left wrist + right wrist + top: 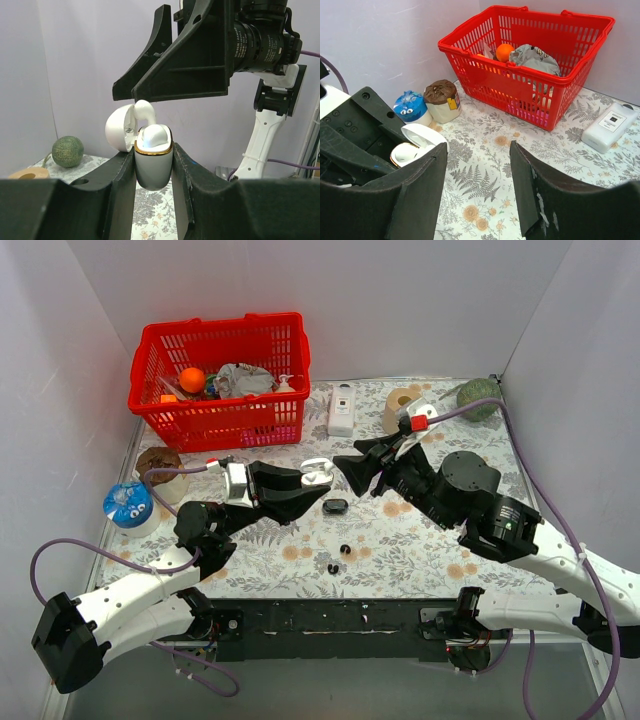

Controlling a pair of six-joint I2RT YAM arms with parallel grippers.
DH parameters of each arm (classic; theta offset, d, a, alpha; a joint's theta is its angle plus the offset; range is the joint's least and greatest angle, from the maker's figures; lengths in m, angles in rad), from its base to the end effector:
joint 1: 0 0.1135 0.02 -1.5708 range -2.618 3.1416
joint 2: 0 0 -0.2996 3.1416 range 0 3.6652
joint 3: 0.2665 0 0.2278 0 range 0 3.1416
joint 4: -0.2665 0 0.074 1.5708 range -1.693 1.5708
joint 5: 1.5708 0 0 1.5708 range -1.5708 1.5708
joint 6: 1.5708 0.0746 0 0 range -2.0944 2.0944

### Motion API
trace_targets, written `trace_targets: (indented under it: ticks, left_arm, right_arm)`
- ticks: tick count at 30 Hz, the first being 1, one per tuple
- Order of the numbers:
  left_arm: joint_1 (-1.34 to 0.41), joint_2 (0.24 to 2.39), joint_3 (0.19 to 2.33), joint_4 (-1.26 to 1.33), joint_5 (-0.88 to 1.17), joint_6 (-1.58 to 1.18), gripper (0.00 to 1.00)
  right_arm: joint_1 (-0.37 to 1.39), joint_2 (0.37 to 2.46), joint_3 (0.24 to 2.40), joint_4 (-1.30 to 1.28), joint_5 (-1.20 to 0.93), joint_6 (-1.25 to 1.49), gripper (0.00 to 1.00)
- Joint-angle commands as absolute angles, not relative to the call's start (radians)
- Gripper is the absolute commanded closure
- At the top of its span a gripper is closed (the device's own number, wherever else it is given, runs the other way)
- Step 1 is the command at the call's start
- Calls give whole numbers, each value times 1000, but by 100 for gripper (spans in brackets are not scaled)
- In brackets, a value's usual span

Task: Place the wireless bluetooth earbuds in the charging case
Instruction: Adjust the earbud with the charging case.

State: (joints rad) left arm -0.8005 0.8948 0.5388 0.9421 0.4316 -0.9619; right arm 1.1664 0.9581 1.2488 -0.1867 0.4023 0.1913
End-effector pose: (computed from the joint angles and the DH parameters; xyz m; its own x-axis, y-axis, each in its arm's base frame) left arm 0.1012 -0.1492 0.4053 -0.5135 -0.5407 -0.6663 0.8276 -0.1069 -0.5510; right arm 0.0988 0.1567 0.4939 -0.0916 0.2306 -0.9687 -0.6878 0.6888 0.2290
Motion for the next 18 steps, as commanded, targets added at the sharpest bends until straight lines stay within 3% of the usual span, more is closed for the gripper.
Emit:
trace_targets:
  ticks: [1,18]
  left_arm:
    - [-801,885,578,939,440,-957,100]
    - [-801,876,581,933,423,-951,100]
  right_arm:
    - [1167,965,1276,-189,400,193,39]
    - [1166,977,1276,-258,311,215,39]
